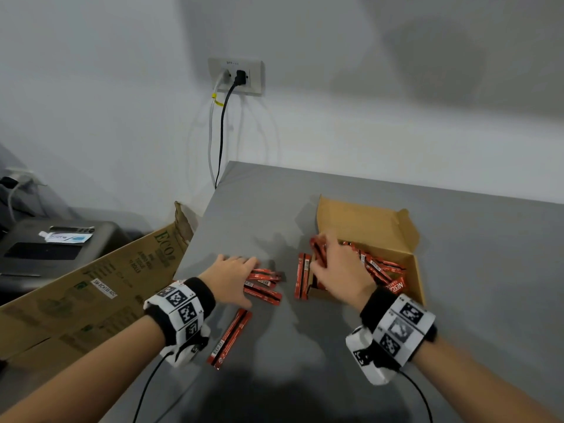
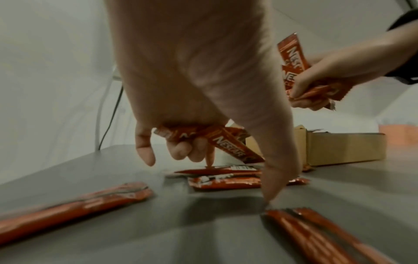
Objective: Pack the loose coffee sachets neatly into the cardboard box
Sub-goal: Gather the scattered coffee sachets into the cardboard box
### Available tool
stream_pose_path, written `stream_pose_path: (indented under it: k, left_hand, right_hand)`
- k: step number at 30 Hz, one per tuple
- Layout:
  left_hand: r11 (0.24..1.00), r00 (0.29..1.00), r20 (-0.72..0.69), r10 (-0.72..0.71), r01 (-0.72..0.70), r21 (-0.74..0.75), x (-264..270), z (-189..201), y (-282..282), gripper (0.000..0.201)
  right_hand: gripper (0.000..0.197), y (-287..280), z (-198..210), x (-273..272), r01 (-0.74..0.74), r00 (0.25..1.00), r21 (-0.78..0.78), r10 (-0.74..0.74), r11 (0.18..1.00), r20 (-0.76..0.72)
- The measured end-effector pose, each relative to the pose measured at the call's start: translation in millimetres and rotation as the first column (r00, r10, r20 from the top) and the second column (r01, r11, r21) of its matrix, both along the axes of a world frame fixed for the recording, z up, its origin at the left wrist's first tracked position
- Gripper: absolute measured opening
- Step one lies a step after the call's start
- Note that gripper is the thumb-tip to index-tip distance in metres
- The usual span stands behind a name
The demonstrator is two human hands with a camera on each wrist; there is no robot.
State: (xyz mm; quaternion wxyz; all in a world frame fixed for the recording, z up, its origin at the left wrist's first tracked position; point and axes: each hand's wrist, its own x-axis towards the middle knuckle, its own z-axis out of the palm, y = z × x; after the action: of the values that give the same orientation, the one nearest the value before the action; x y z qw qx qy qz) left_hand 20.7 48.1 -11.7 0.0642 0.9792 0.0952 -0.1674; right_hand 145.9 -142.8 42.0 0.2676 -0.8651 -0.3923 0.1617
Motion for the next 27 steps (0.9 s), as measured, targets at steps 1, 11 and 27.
stream_pose_path:
  k: [1, 11, 27]
  left_hand:
    - [0.999, 1.000, -0.006, -0.015, 0.015, 0.028, 4.5, -1.6, -2.9, 0.080]
    - [0.998, 1.000, -0.001, 0.021, -0.021, -0.061, 29.1, -2.3, -20.6, 0.028]
    - [0.795, 0.915, 0.119, 0.385, -0.264, -0.546, 123.2, 55.3, -104.1, 0.036]
  right_hand:
    - [0.025, -1.1, 0.1, 10.0, 0.063, 0.998, -0.008, -0.063, 0.998, -0.003]
    - [0.040, -3.9, -10.8, 29.0, 0.235, 0.969, -0.189, -0.246, 0.953, -0.038]
    - [0.026, -31.2, 0.0, 35.8, 0.274, 0.962, -0.095, -0.273, 0.957, 0.016]
